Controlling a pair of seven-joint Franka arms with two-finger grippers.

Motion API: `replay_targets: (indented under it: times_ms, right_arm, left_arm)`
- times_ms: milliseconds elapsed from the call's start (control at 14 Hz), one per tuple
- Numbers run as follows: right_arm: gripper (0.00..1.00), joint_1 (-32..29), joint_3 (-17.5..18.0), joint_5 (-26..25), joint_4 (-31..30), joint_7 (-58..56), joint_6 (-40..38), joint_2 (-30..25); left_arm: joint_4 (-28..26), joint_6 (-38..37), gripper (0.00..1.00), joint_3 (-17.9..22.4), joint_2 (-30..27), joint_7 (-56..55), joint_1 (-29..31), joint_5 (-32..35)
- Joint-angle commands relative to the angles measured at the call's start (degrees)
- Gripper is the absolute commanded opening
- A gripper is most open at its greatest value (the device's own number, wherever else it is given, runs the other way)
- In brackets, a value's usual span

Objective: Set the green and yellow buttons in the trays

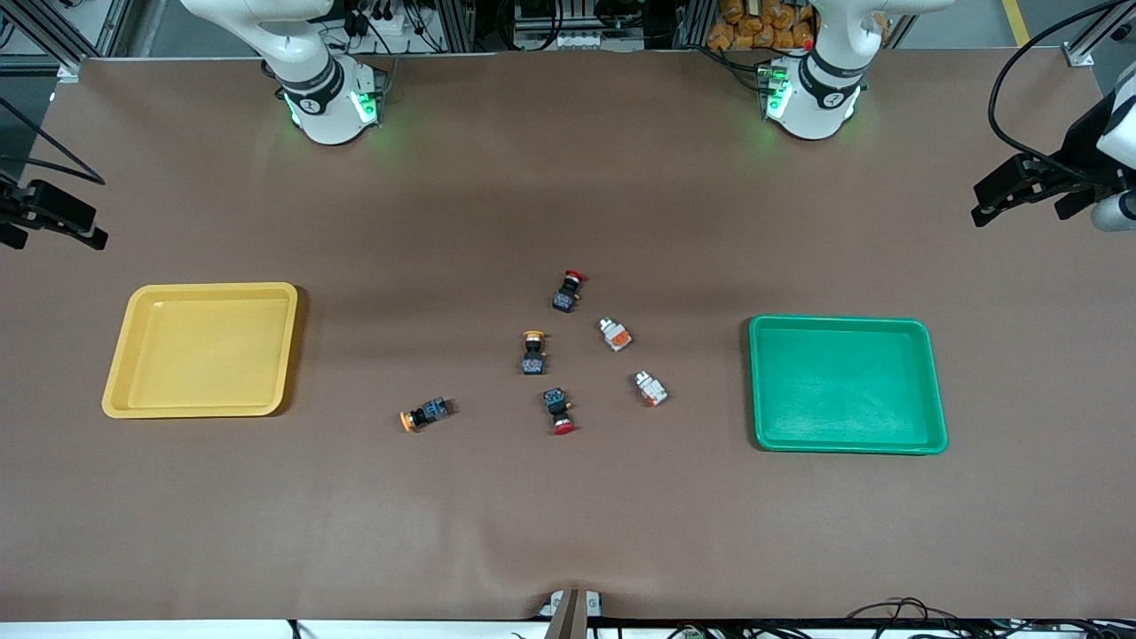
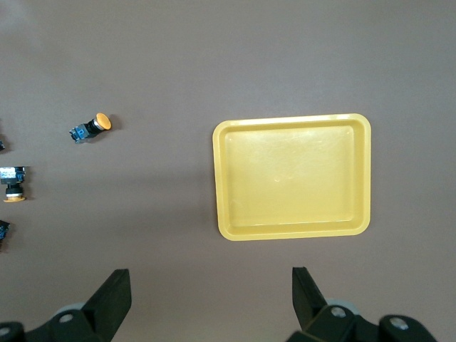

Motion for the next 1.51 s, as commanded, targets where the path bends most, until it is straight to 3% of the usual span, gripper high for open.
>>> replay_targets:
  times_ms: [0,645,1147,1433]
  right_arm:
    - [1.0,-0.4,0.16,0.29,0.67,-0.12,-0.71,0.08]
    - [1.0,-1.54,-0.02,0.81,0.58,-0.65,-0.44,0.61]
    - [1.0,-0.93,0.24,0.99,0.93,-0.38,-0.53,5.35]
    - [1.0,-0.76,0.25,0.99,0.93,-0.65,-0.71,5.35]
  left_arm:
    - [1.0,-2.15,1.0,-0.1,-0.44,1.04,0.32,-0.69]
    - [1.8,-2.6,1.0,0.07,0.88,1.3,0.32,-0.6]
    - [2.24,-1.2,1.0,-0.19,1.84,1.22,-0.47,-0.78]
    - [1.8,-1.1,1.0,-0.28,3.07,1.22,-0.65,-0.87]
